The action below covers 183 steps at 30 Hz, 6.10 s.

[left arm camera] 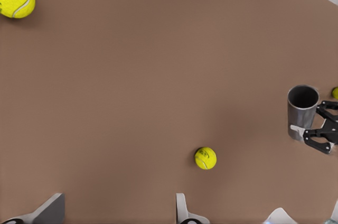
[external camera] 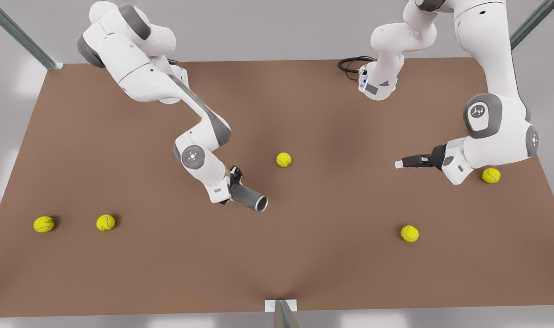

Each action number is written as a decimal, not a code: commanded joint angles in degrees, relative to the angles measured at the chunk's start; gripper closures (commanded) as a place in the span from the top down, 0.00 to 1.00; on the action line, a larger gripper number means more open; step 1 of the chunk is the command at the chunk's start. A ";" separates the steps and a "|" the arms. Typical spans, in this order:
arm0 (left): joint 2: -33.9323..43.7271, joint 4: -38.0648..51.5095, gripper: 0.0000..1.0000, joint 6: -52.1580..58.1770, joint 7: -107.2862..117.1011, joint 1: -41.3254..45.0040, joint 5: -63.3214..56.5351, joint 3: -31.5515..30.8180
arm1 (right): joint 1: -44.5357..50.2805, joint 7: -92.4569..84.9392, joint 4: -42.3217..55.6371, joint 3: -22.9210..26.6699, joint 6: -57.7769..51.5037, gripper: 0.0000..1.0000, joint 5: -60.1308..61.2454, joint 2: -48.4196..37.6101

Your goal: Put the tennis tube upright

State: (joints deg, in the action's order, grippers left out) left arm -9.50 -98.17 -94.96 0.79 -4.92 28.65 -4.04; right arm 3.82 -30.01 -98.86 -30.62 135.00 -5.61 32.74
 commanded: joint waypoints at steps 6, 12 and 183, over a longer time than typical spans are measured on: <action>0.00 0.00 1.00 0.13 0.00 -0.09 0.09 0.00 | 4.26 -10.15 9.91 0.65 -0.62 0.76 -2.13 7.60; -0.26 0.09 1.00 -0.05 0.00 -0.01 0.09 0.00 | 10.76 -14.47 14.83 1.79 -0.09 0.77 -6.60 12.25; -42.19 30.68 1.00 -17.27 -14.33 6.41 7.21 -14.86 | -6.46 27.11 18.08 28.16 -39.20 1.00 1.13 -18.77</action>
State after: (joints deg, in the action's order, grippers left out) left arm -51.38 -68.22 -112.16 -13.15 1.46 35.75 -19.46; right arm -2.71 -2.75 -80.78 -2.46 95.80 -4.47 13.97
